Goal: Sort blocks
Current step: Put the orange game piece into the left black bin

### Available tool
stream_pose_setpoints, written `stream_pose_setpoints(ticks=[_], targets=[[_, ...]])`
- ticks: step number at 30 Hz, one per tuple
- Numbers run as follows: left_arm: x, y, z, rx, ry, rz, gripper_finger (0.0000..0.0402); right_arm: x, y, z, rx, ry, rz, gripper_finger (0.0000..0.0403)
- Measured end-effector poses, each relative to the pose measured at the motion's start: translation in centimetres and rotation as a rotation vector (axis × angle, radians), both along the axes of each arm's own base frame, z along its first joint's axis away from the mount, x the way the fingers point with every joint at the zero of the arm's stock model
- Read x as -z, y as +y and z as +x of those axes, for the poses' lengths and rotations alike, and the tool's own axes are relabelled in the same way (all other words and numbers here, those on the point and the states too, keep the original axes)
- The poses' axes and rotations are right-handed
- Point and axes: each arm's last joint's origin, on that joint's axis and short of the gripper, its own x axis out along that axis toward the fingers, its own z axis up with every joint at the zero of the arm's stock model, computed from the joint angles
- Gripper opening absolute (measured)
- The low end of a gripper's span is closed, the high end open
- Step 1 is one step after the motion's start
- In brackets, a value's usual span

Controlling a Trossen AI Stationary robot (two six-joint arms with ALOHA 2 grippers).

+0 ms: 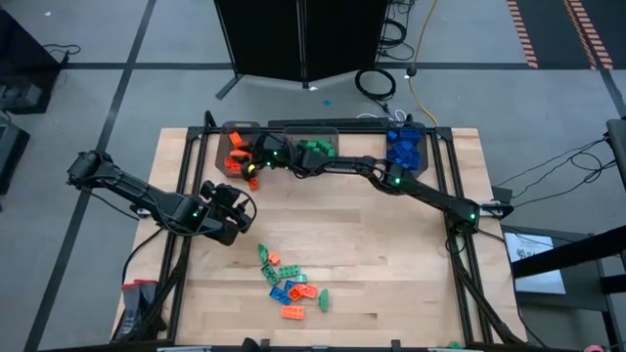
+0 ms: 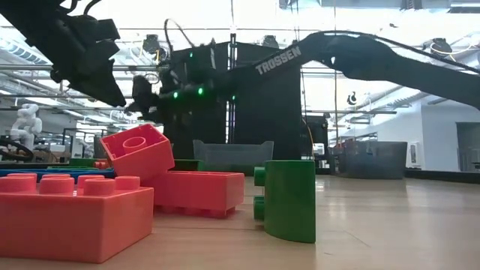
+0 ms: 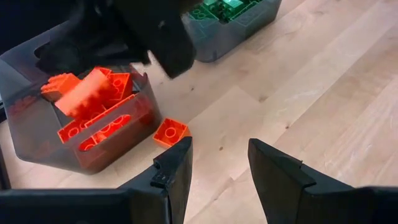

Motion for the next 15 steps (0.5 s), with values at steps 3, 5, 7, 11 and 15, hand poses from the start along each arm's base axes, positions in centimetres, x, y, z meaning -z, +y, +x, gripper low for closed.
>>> stream_pose_setpoints(ticks=[3, 5, 7, 11, 15], targets=[[0.0, 0.0, 0.0, 0.002, 0.002, 0.001, 0.0160, -3.0, 0.2, -0.5, -0.009, -0.005, -0.132, 0.0186], [0.0, 0.0, 0.0, 0.002, 0.002, 0.001, 0.0160, -6.2, 0.4, -1.2, -0.015, 0.013, -0.217, 0.0178], [0.0, 0.0, 0.0, 0.001, 0.000, 0.003, 0.0160, -10.0, 0.6, -2.5, 0.002, 0.042, -0.283, 0.0168], [-0.1, 0.0, 0.0, -0.004, -0.011, 0.025, 0.0160, -14.3, 1.3, -4.9, 0.080, 0.207, -0.358, 0.0137], [-0.4, 0.2, -0.1, -0.019, -0.041, 0.070, 0.0160, -12.4, 2.3, -5.7, 0.049, 0.473, -0.366, 0.0066]])
